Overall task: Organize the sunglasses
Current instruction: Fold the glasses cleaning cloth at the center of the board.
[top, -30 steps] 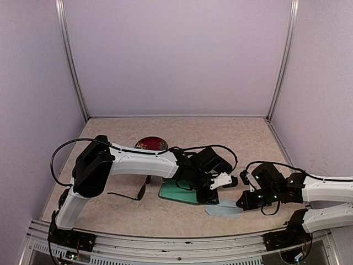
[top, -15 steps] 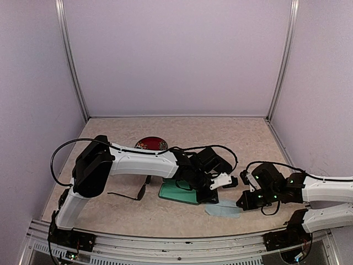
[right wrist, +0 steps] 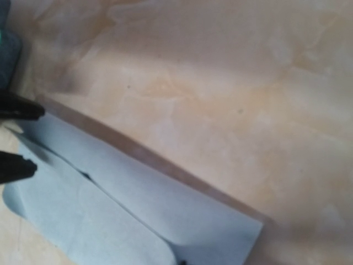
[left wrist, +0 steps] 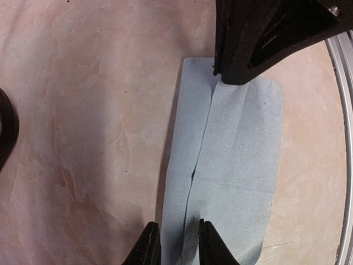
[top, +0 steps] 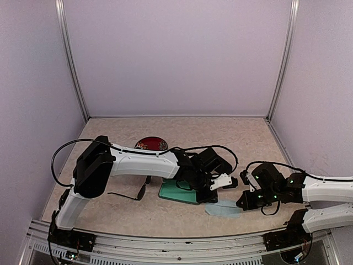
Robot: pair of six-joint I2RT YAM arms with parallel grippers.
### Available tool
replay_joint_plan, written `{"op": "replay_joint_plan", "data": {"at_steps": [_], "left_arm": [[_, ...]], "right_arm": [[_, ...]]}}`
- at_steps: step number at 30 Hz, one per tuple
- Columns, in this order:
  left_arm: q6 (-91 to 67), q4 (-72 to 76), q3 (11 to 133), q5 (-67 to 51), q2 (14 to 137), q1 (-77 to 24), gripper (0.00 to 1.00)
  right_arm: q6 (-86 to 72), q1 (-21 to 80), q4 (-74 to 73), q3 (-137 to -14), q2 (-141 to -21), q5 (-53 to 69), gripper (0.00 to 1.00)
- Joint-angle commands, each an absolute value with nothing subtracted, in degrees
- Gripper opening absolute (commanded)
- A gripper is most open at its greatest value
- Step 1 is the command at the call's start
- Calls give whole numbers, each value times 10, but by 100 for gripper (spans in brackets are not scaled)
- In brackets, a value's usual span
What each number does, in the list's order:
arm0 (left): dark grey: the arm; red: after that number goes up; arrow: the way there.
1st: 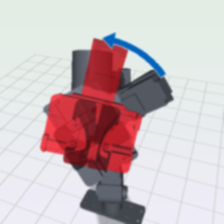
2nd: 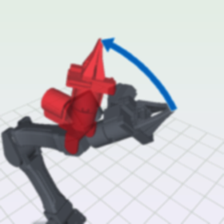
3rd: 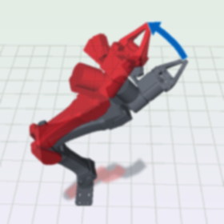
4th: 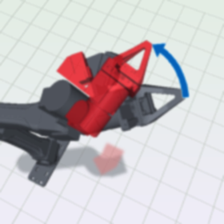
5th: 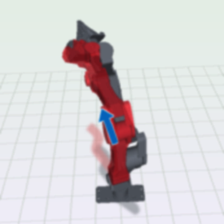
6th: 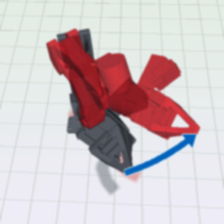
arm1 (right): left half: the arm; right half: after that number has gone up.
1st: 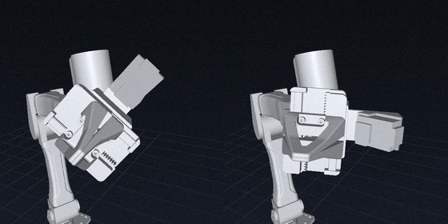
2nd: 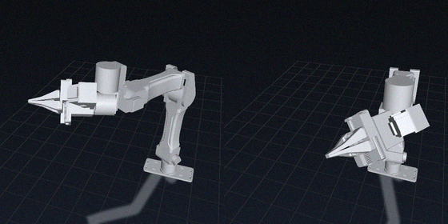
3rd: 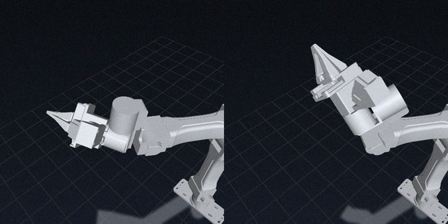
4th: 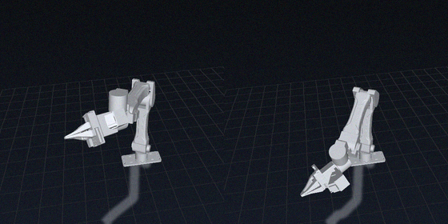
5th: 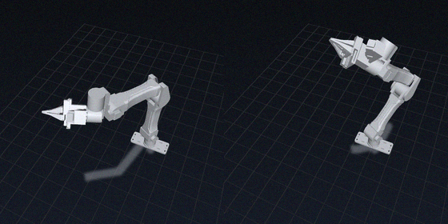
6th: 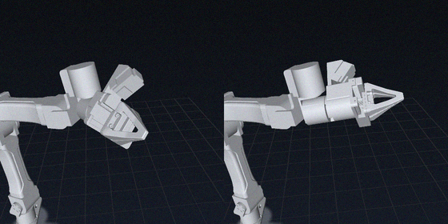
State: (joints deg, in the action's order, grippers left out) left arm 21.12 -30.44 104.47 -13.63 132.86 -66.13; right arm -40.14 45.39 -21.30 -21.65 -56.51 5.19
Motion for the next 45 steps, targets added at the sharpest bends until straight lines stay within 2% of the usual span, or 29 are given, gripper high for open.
{"op": "replay_joint_plan", "data": {"at_steps": [1,18,28,45], "left_arm": [[213,-336,1053,-132,1353,-663,24],[241,-346,1053,-151,1354,-680,15],[238,-327,1048,-140,1339,-682,0],[233,-271,1001,-136,1278,-684,0]], "right_arm": [[-402,461,-214,-209,-565,48,0],[-401,461,-215,-209,-557,47,0],[-399,461,-211,-209,-560,50,0],[-396,460,-206,-206,-554,54,0]]}}
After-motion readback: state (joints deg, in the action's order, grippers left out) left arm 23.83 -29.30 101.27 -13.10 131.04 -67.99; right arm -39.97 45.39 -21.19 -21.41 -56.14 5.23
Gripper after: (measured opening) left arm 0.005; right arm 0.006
